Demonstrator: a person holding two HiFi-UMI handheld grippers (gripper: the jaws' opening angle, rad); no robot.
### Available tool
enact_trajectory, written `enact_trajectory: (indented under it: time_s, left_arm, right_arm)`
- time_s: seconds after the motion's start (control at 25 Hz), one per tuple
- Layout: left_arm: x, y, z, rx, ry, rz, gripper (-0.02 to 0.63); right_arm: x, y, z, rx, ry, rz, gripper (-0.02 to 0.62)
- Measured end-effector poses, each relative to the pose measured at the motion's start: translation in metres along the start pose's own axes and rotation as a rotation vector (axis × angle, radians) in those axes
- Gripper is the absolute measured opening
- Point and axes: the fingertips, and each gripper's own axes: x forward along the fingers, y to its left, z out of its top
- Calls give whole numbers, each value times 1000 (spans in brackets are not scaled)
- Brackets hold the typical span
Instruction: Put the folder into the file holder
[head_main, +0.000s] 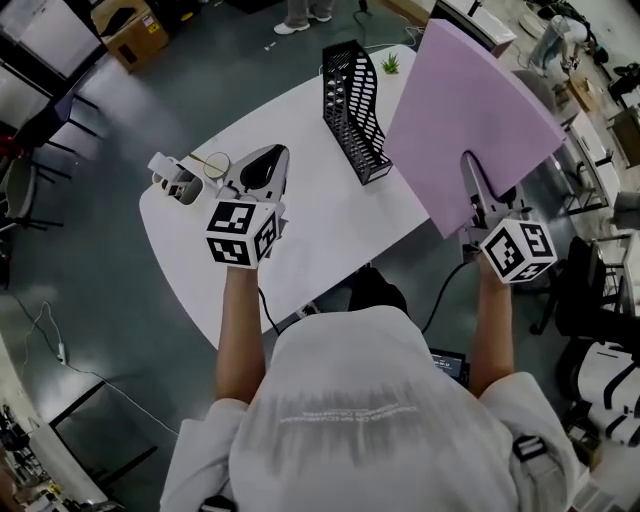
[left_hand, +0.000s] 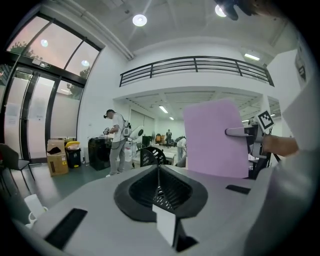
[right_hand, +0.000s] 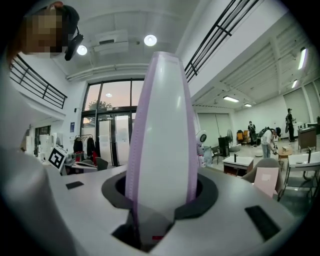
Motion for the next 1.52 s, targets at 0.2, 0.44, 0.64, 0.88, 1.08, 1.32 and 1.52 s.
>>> enact_trajectory:
  time_s: [0.2, 0.44, 0.64, 0.88, 1.08, 1.32, 1.52]
  left_arm:
    - [22, 4, 8, 6, 33, 58, 23]
    - [44, 12, 8, -12, 74, 129, 25]
    - [49, 28, -5, -30, 129, 192, 25]
    - [62, 30, -25, -50, 184, 235, 25]
    - [68, 30, -34, -65, 198, 257, 25]
    - [78, 26, -47, -90, 210, 275, 25]
    - [79, 26, -62, -117, 219, 300, 25]
  right_arm:
    - [45, -20, 2, 56, 8, 47, 181]
    - [117, -29, -14, 96, 59, 170, 184]
    - [165, -18, -24, 11, 74, 195, 186]
    - [195, -13, -38, -27, 63, 216, 186]
    - [209, -14, -46, -9, 28, 212, 189]
    - [217, -20, -54, -65, 1, 244, 189]
    - [223, -30, -59, -102, -9, 283, 190]
